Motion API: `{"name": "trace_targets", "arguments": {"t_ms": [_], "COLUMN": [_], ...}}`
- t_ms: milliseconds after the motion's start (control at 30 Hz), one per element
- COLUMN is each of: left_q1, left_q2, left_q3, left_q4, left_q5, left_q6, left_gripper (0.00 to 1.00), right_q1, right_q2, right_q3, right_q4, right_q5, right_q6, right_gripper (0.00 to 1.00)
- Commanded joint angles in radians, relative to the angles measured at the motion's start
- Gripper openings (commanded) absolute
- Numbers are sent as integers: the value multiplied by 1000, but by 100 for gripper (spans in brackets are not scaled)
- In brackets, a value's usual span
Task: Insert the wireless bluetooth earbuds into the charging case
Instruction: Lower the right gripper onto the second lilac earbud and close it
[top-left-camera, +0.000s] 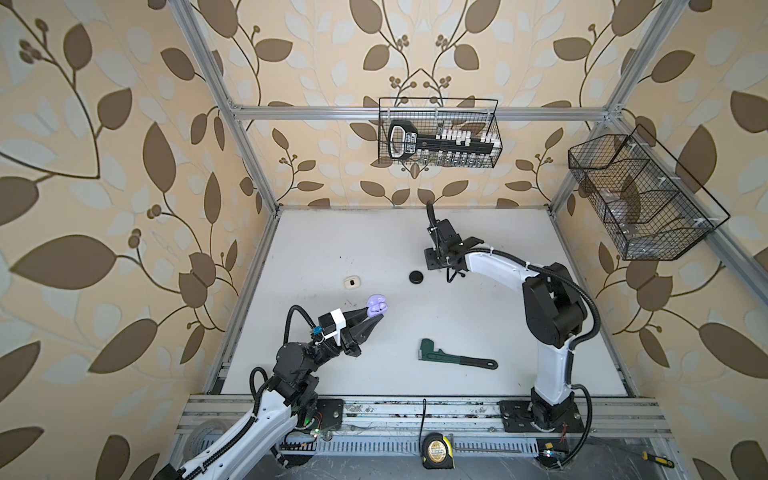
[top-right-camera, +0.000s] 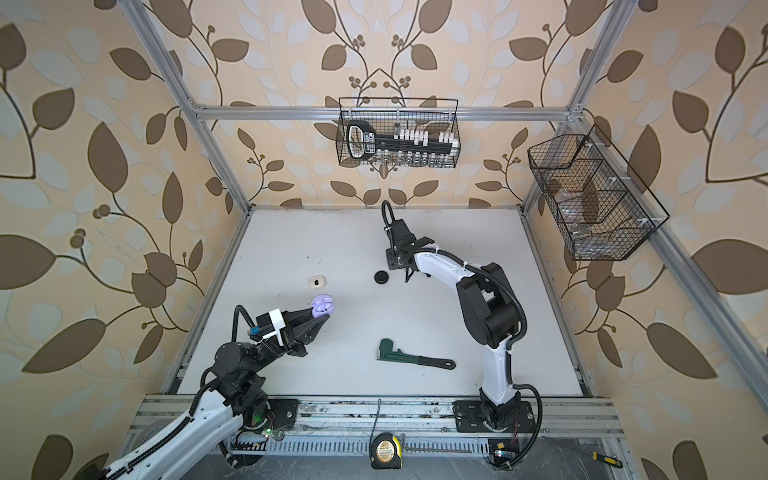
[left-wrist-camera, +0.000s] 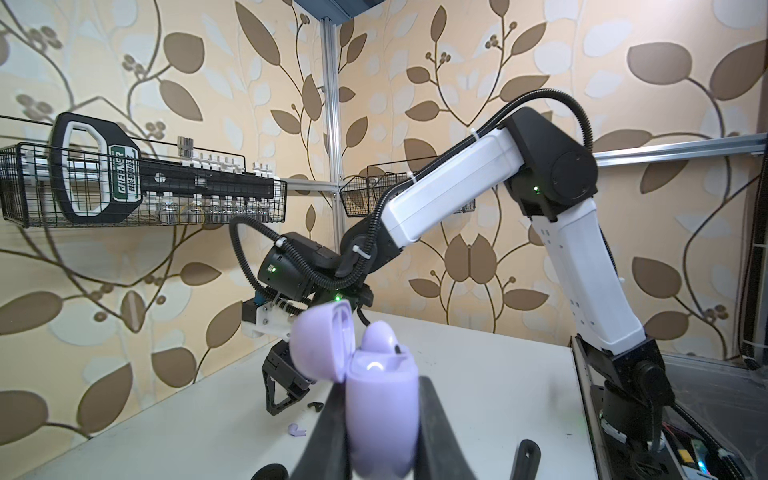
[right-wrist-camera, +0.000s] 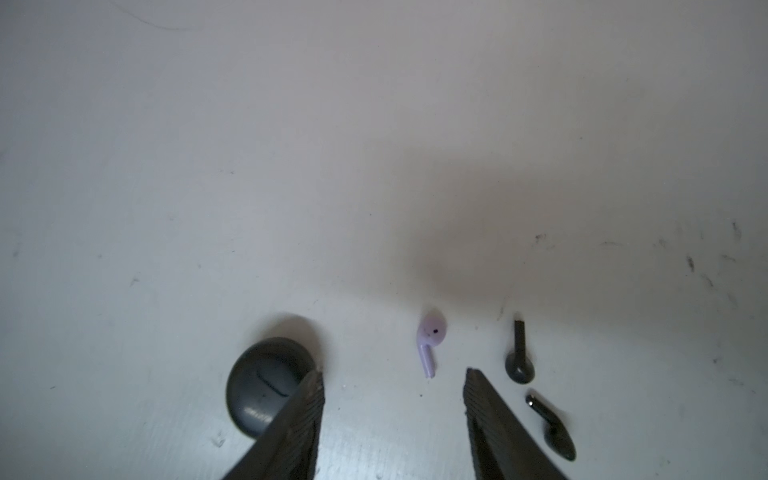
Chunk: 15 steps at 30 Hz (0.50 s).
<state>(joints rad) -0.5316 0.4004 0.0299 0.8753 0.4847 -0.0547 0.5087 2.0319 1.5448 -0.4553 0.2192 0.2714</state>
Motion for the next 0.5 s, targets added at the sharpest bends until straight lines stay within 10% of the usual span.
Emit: {"name": "trace_targets", "arguments": {"t_ms": [0, 467], "left_q1": [-11, -10], "left_q2": [-40, -13], "left_q3": [11, 15], "left_q4": [23, 67], "left_q5": [-12, 1], "left_q6": [-3, -13], "left_gripper": [0, 0], "right_q1": [-13, -41], "right_q2": [66, 214], "right_q3": [97, 202], "right_q4": [-153, -217], "right_q5": [32, 29], "right_q6": [-67, -90], "right_gripper": [55, 49]}}
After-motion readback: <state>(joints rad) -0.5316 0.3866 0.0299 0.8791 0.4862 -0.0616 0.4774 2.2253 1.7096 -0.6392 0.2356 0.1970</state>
